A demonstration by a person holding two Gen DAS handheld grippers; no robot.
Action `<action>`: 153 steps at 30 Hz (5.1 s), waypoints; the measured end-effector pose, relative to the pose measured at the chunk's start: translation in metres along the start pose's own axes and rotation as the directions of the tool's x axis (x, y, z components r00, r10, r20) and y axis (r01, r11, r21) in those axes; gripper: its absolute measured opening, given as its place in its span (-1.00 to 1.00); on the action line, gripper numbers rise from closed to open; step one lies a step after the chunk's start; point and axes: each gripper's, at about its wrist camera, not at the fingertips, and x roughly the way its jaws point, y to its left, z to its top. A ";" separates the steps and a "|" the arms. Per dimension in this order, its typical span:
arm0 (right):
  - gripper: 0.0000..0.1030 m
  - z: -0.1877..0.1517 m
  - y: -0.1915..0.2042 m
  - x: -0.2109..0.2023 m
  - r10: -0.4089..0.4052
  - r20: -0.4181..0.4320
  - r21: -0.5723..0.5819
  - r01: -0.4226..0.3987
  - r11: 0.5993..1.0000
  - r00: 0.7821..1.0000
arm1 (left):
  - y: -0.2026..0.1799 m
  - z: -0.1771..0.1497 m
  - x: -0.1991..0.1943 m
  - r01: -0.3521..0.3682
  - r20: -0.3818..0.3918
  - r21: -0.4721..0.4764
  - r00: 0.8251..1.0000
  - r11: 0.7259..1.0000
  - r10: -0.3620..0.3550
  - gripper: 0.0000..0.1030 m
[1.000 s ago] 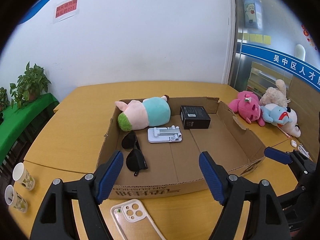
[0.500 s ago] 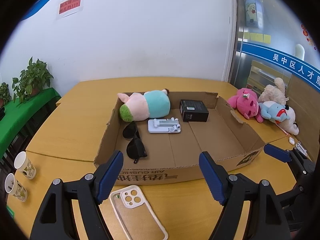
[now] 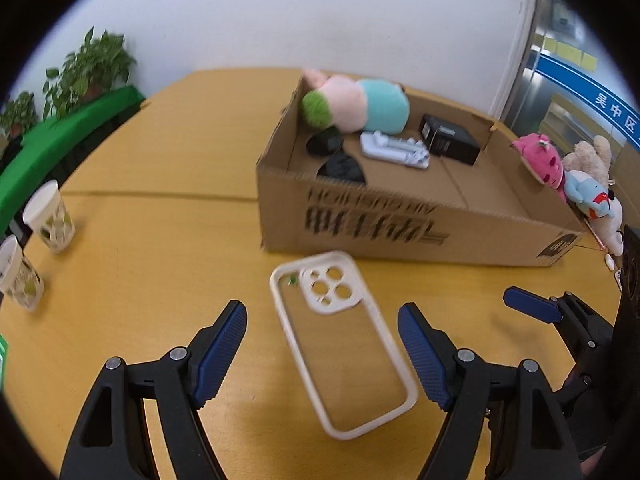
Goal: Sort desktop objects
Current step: 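Move the left gripper to the clear phone case and grasp its rim, then lift the phone case with the left gripper and carry it into the box, then open the left gripper to release the phone case and withdraw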
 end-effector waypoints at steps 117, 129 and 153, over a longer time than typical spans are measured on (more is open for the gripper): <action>-0.74 0.183 -0.227 0.022 -0.055 -0.040 0.085 0.058 0.995 0.998 | -0.169 0.162 0.130 0.242 -0.218 0.148 0.954 0.959 -0.207 -0.91; -0.72 0.156 -0.265 0.107 -0.018 -0.357 0.182 0.089 0.979 0.934 | -0.181 0.155 0.198 0.191 -0.417 0.076 0.898 0.979 -0.143 -0.90; 1.00 0.054 -0.149 -0.030 -0.334 0.246 0.254 0.272 0.928 0.910 | -0.109 0.075 0.055 -0.106 0.376 0.117 0.925 0.987 0.055 0.64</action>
